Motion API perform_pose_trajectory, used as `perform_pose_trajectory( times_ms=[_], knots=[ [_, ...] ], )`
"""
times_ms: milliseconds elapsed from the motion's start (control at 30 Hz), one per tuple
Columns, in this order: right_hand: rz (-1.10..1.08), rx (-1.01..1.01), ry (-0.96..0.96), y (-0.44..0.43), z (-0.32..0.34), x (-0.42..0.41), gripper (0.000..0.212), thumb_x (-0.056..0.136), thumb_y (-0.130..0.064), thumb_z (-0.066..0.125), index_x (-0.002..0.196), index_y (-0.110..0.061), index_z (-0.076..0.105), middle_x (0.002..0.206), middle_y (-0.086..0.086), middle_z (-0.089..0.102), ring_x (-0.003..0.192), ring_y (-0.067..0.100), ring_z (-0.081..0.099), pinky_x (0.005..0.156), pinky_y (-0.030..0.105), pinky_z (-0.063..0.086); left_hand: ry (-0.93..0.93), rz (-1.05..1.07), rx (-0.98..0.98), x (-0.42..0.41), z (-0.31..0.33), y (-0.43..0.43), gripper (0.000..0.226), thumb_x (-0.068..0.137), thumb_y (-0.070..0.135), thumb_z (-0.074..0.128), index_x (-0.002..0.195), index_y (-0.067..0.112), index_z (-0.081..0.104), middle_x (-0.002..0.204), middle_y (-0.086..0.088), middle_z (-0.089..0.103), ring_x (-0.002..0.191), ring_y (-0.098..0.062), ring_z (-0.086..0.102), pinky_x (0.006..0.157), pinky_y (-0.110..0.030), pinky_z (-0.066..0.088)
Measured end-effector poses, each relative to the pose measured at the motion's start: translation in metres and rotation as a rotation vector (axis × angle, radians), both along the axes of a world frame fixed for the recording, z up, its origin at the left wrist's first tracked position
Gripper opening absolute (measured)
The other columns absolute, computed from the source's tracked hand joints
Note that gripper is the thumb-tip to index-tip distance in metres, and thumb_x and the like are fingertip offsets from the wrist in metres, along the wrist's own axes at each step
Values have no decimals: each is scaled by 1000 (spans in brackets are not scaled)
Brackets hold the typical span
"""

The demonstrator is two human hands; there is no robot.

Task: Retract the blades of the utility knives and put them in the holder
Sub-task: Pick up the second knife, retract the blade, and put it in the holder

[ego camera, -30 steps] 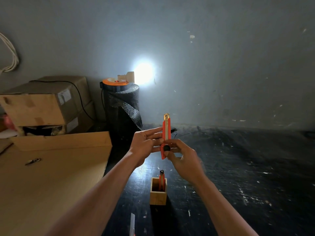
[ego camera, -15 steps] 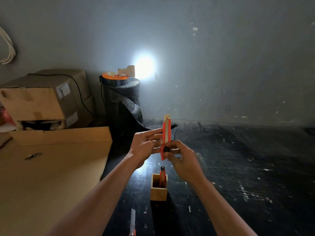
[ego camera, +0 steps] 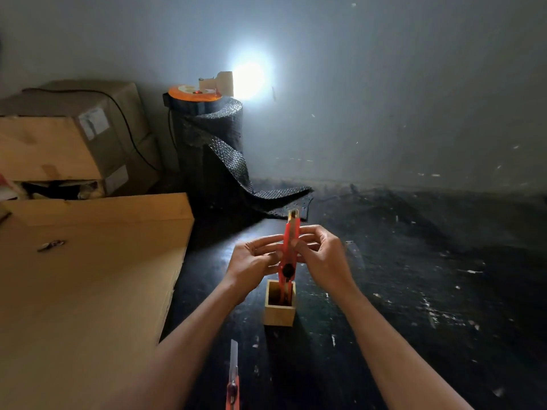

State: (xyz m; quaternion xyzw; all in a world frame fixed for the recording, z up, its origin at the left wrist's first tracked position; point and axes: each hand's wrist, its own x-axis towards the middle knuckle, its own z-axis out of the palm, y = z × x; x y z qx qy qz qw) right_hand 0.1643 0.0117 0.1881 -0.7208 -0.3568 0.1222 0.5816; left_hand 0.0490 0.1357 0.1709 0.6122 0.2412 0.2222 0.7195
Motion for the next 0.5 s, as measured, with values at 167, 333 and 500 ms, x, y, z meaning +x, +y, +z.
perform_pose_trajectory(
  times_ms=[167, 333, 500],
  knots=[
    [-13, -113, 27, 14, -38, 16, 19, 89, -21, 73, 107, -21, 66, 91, 4, 73, 82, 19, 74, 72, 46, 63, 258, 88, 282, 4, -55, 14, 40, 83, 3, 80, 122, 11, 71, 116, -8, 76, 102, -21, 74, 89, -38, 62],
    [15, -266, 20, 25, -65, 21, 15, 94, -15, 67, 107, -10, 61, 93, 7, 68, 74, 11, 68, 52, 13, 53, 516, 2, 427, 5, -95, 12, 81, 70, 17, 91, 143, 16, 56, 139, -5, 64, 122, -19, 63, 101, -36, 54],
    [22, -382, -30, 37, -97, 19, 13, 95, -27, 65, 102, -16, 63, 86, -1, 71, 68, 9, 70, 51, 15, 53, 619, -69, 362, 10, -120, 10, 97, 69, 12, 91, 153, 16, 43, 151, -7, 53, 131, -23, 56, 102, -31, 46]
  ],
)
